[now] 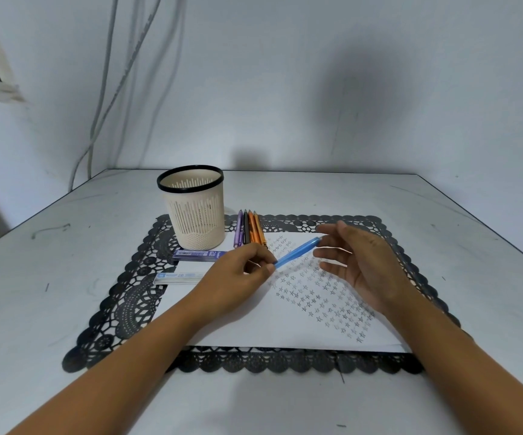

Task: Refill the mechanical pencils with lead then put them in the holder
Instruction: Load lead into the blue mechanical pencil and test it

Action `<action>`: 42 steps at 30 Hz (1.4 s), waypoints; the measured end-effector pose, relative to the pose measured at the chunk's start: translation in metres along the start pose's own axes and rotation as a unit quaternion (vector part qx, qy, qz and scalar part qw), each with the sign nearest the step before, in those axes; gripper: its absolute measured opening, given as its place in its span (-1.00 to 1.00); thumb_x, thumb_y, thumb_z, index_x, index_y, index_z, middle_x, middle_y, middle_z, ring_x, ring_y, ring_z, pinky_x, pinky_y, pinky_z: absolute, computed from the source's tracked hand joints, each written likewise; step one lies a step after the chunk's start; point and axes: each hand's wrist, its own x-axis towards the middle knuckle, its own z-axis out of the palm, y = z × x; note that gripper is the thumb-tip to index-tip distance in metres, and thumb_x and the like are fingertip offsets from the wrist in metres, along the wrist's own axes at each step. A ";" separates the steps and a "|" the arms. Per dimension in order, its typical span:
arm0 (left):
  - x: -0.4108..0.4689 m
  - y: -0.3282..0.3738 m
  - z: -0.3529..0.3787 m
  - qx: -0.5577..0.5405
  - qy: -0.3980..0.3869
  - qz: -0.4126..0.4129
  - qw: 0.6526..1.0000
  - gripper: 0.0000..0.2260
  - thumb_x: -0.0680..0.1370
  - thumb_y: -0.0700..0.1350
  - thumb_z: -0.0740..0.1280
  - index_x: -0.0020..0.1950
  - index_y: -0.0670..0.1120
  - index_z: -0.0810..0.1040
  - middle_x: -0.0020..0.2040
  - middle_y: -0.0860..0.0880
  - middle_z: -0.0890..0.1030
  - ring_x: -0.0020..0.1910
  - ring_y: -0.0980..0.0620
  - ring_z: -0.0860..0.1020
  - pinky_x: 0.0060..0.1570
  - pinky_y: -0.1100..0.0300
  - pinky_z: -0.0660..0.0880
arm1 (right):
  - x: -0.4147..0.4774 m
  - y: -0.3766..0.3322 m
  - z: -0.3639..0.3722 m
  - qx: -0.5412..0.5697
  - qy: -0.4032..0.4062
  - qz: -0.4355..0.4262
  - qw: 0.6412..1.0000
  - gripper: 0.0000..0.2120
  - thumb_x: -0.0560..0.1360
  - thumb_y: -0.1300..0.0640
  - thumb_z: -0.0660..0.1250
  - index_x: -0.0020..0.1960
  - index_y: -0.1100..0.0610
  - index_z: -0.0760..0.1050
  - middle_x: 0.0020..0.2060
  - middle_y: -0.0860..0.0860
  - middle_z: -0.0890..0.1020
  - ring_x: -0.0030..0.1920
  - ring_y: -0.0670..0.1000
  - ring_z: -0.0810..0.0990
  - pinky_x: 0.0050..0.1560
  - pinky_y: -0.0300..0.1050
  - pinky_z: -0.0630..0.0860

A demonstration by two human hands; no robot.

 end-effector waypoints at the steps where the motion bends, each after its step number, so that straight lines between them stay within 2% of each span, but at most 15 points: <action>1: 0.000 0.000 0.000 -0.002 -0.001 0.000 1.000 -0.90 0.54 -0.11 0.27 -0.09 0.11 0.50 -0.17 0.16 0.52 -0.19 0.23 0.48 -0.11 0.29 0.43 | 0.000 -0.001 0.000 0.006 0.004 -0.001 1.000 -0.70 0.58 0.08 0.13 0.02 0.22 0.57 -0.26 0.07 0.66 -0.25 0.00 0.63 -0.23 -0.14 0.56; 3: 0.000 0.000 0.000 -0.001 -0.001 0.000 1.000 -0.90 0.54 -0.10 0.27 -0.09 0.11 0.50 -0.16 0.16 0.52 -0.19 0.23 0.48 -0.11 0.30 0.44 | 0.000 -0.001 0.000 0.007 0.010 -0.004 1.000 -0.67 0.59 0.06 0.10 0.05 0.23 0.57 -0.25 0.07 0.66 -0.25 0.00 0.63 -0.24 -0.15 0.56; 8: 0.000 0.000 0.000 0.011 -0.004 0.009 1.000 -0.90 0.54 -0.10 0.27 -0.10 0.11 0.49 -0.16 0.18 0.52 -0.25 0.34 0.46 -0.20 0.45 0.39 | -0.001 -0.001 0.001 -0.015 -0.004 0.007 1.000 -0.69 0.60 0.09 0.10 0.01 0.20 0.58 -0.24 0.09 0.65 -0.24 0.01 0.62 -0.20 -0.11 0.54; 12: 0.000 -0.001 0.001 0.015 -0.008 0.011 1.000 -0.87 0.54 -0.11 0.28 -0.12 0.14 0.48 -0.17 0.18 0.51 -0.25 0.35 0.46 -0.17 0.39 0.41 | -0.003 0.001 0.002 -0.051 -0.023 0.017 0.998 -0.70 0.60 0.10 0.10 0.01 0.19 0.59 -0.24 0.08 0.64 -0.25 0.01 0.62 -0.23 -0.12 0.54; 19: 0.001 0.000 0.001 0.017 -0.008 0.010 1.000 -0.91 0.54 -0.11 0.27 -0.08 0.10 0.49 -0.18 0.17 0.51 -0.27 0.38 0.44 -0.24 0.47 0.37 | -0.005 0.004 0.004 -0.094 -0.069 0.028 0.993 -0.69 0.59 0.06 0.10 0.05 0.13 0.59 -0.15 0.14 0.64 -0.18 0.06 0.61 -0.17 -0.08 0.53; 22: 0.001 -0.001 0.001 0.015 -0.006 0.006 1.000 -0.90 0.54 -0.10 0.27 -0.10 0.12 0.49 -0.16 0.17 0.51 -0.26 0.35 0.45 -0.19 0.41 0.41 | -0.004 0.004 0.005 -0.077 -0.070 0.040 0.994 -0.65 0.59 0.01 0.08 0.06 0.14 0.59 -0.15 0.15 0.64 -0.18 0.08 0.61 -0.16 -0.06 0.51; 26: 0.001 -0.001 0.000 0.019 -0.004 0.010 1.000 -0.90 0.54 -0.10 0.27 -0.10 0.12 0.48 -0.17 0.18 0.50 -0.27 0.39 0.43 -0.25 0.52 0.36 | -0.003 0.002 0.004 -0.040 -0.054 0.051 0.996 -0.61 0.60 -0.01 0.04 0.05 0.16 0.59 -0.18 0.15 0.63 -0.21 0.08 0.61 -0.19 -0.04 0.49; 28: 0.001 -0.001 0.000 0.013 -0.004 0.010 1.000 -0.89 0.54 -0.11 0.28 -0.11 0.12 0.49 -0.17 0.17 0.51 -0.26 0.37 0.44 -0.20 0.47 0.39 | -0.003 0.001 0.004 -0.038 -0.046 0.052 0.997 -0.61 0.62 0.01 0.02 0.07 0.17 0.58 -0.17 0.15 0.63 -0.21 0.06 0.61 -0.19 -0.06 0.49; 31: 0.001 -0.002 0.001 -0.001 -0.001 0.007 1.000 -0.88 0.53 -0.12 0.28 -0.12 0.12 0.49 -0.17 0.16 0.51 -0.22 0.26 0.46 -0.10 0.26 0.46 | -0.003 0.000 0.004 -0.051 -0.047 0.052 0.996 -0.64 0.62 0.06 0.04 0.07 0.15 0.59 -0.18 0.13 0.64 -0.22 0.03 0.60 -0.18 -0.07 0.50; 35: 0.000 0.000 0.001 0.001 0.000 0.006 1.000 -0.90 0.53 -0.13 0.28 -0.10 0.09 0.51 -0.19 0.16 0.51 -0.22 0.24 0.46 -0.10 0.26 0.45 | -0.005 0.001 0.004 -0.056 -0.066 0.055 0.995 -0.68 0.61 0.10 0.07 0.08 0.16 0.58 -0.16 0.15 0.63 -0.20 0.05 0.60 -0.18 -0.07 0.51; 37: 0.000 0.001 0.001 -0.006 0.000 0.006 1.000 -0.90 0.53 -0.13 0.29 -0.10 0.08 0.51 -0.19 0.15 0.51 -0.21 0.22 0.48 -0.07 0.19 0.49 | -0.005 0.001 0.006 -0.029 -0.078 0.070 0.994 -0.65 0.61 0.07 0.06 0.07 0.18 0.58 -0.17 0.14 0.62 -0.21 0.04 0.60 -0.19 -0.07 0.50; 42: -0.001 0.001 0.005 -0.038 0.004 0.008 0.999 -0.92 0.51 -0.15 0.31 -0.09 0.03 0.54 -0.19 -0.01 0.54 -0.15 -0.03 0.53 -0.04 -0.01 0.54 | -0.007 0.002 0.009 0.018 -0.099 0.085 0.991 -0.66 0.55 0.04 0.11 0.06 0.19 0.58 -0.18 0.11 0.60 -0.23 0.02 0.59 -0.22 -0.10 0.50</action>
